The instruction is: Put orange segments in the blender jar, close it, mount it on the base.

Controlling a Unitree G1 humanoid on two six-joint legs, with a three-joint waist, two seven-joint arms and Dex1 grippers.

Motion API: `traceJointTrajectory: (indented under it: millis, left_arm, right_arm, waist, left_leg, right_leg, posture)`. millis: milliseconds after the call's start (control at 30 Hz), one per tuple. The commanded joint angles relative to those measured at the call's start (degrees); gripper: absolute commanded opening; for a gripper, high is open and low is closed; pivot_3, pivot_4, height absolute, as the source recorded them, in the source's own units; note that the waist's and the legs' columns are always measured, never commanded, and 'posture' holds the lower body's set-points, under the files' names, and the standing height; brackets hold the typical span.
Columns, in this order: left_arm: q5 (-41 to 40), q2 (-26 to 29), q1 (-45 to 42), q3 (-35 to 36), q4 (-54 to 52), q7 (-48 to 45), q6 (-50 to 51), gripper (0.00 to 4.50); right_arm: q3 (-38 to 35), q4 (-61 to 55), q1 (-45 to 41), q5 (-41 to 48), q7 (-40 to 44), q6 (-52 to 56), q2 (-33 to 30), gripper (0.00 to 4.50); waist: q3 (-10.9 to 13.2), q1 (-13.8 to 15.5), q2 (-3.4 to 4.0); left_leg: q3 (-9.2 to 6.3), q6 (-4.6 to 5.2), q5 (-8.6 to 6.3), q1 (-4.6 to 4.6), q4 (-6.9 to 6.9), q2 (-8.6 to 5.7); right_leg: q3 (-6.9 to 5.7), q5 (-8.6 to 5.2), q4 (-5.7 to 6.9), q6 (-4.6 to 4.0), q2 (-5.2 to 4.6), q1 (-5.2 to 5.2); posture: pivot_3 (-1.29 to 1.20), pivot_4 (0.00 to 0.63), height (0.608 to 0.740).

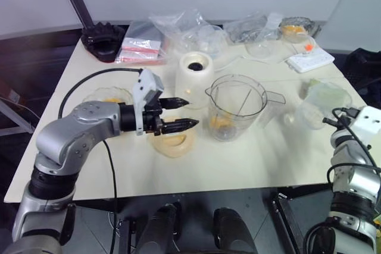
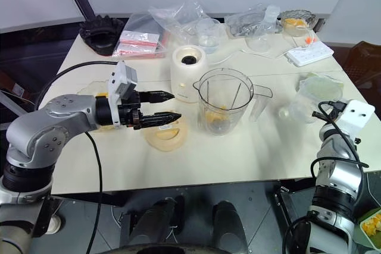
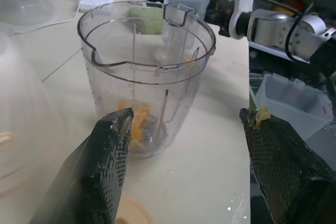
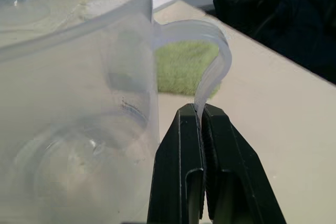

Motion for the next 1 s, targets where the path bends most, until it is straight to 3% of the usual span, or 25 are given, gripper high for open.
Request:
traceJointTrajectory:
  millis: [33, 67, 167, 400, 1000]
  left_arm:
    - [0.4, 0.5, 0.1, 0.1, -1.2, -0.2, -1.1, 3.40]
    - [0.6, 0.5, 0.2, 0.1, -1.2, -0.3, -1.2, 3.40]
    - [0.8, 0.6, 0.5, 0.1, -1.1, -0.4, -1.3, 3.40]
    - [1.4, 0.2, 1.0, -0.1, -1.1, -0.6, -1.6, 3.40]
    - [5.3, 0.4, 1.9, -2.0, 2.0, -2.7, -5.0, 3.40]
  right_arm:
    - [-1.1, 2.3, -1.3, 0.4, -1.5, -2.4, 0.1, 0.03]
    - [-1.2, 3.3, -1.4, 0.5, -1.9, -2.7, 0.3, 0.03]
    - [-0.8, 4.8, -1.3, 0.4, -2.3, -3.4, 0.5, 0.90]
    - [0.1, 5.2, 0.0, -0.4, -2.6, -4.1, 0.2, 4.45]
    - [4.4, -13.0, 16.3, -1.4, 1.0, -4.7, 2.8, 4.45]
  waist:
    - [0.0, 0.1, 0.00]
    - [0.0, 0.1, 0.00]
    - [0.0, 0.1, 0.00]
    - [0.0, -0.1, 0.00]
    - [0.0, 0.1, 0.00]
  left_leg:
    - [0.00, 0.00, 0.00, 0.00, 0.00, 0.00]
    - [0.00, 0.00, 0.00, 0.00, 0.00, 0.00]
    - [0.00, 0.00, 0.00, 0.00, 0.01, 0.00]
    - [0.00, 0.00, 0.00, 0.01, 0.00, 0.01]
    - [-0.01, -0.13, -0.08, 0.00, -0.04, 0.01]
  right_leg:
    - [0.00, 0.00, 0.00, 0.00, 0.00, 0.00]
    - [0.00, 0.00, 0.00, 0.00, 0.00, 0.00]
    - [0.00, 0.00, 0.00, 0.00, 0.00, 0.01]
    - [0.00, 0.00, 0.00, -0.01, 0.01, 0.00]
    - [0.02, -0.02, -0.01, -0.02, -0.02, -0.03]
  posture:
    - [0.00, 0.150, 0.740]
    - [0.00, 0.150, 0.740]
    - [0.00, 0.150, 0.740]
    - [0.00, 0.150, 0.740]
    - [0.00, 0.150, 0.740]
